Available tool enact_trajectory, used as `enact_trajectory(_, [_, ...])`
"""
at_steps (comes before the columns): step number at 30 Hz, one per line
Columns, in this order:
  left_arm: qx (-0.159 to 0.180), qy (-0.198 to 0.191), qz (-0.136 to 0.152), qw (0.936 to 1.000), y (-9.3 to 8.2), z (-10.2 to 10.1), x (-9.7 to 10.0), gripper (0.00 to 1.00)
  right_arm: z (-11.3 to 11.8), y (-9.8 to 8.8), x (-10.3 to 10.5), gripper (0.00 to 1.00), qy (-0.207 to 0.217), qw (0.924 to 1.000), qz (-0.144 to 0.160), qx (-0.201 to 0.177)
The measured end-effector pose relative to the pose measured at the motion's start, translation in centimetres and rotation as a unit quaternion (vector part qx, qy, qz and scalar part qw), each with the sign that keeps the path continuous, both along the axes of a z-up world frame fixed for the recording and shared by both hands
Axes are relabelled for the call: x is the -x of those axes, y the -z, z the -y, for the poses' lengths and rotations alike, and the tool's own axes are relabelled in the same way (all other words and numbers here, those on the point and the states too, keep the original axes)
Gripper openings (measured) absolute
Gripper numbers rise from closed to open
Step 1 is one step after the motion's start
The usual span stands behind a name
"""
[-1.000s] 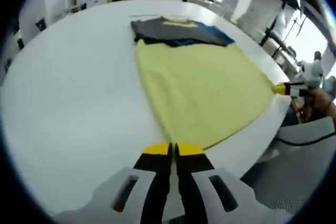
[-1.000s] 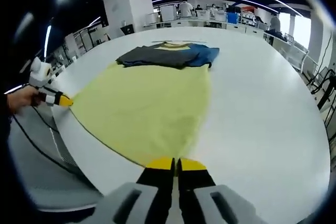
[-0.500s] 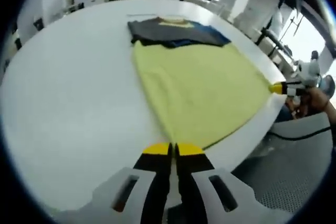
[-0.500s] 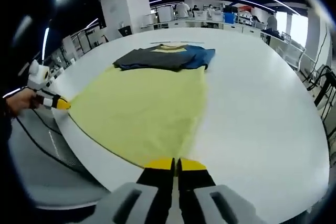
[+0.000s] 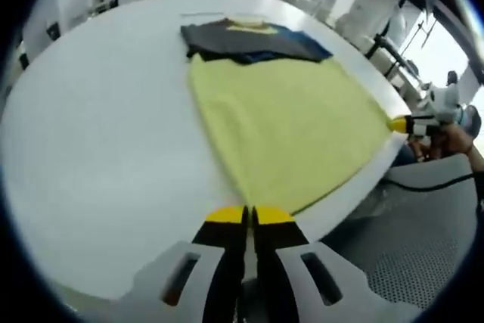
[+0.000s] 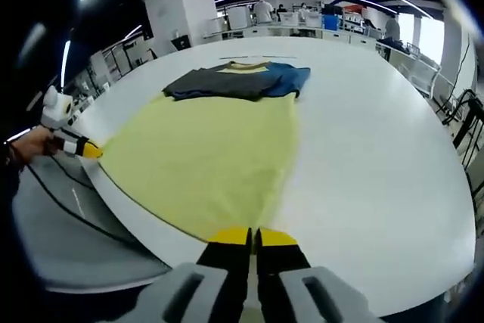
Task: Fold the garment on the visible template until the final outline fits inside the template.
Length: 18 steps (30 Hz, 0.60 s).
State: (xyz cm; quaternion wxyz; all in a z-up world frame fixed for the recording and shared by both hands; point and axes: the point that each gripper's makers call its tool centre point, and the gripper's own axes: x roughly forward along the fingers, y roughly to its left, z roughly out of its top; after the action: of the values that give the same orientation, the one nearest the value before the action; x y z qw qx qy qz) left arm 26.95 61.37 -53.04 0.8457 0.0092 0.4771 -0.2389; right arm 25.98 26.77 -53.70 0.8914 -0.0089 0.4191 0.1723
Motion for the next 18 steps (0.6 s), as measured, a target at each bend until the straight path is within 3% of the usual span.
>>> enact_trajectory(18, [-0.026, 0.038, -0.018, 0.9988, -0.2, 0.2, 2.5, 0.00, 0.0, 0.1, 2.0, 0.00, -0.002, 1.0000, -0.008, -0.002])
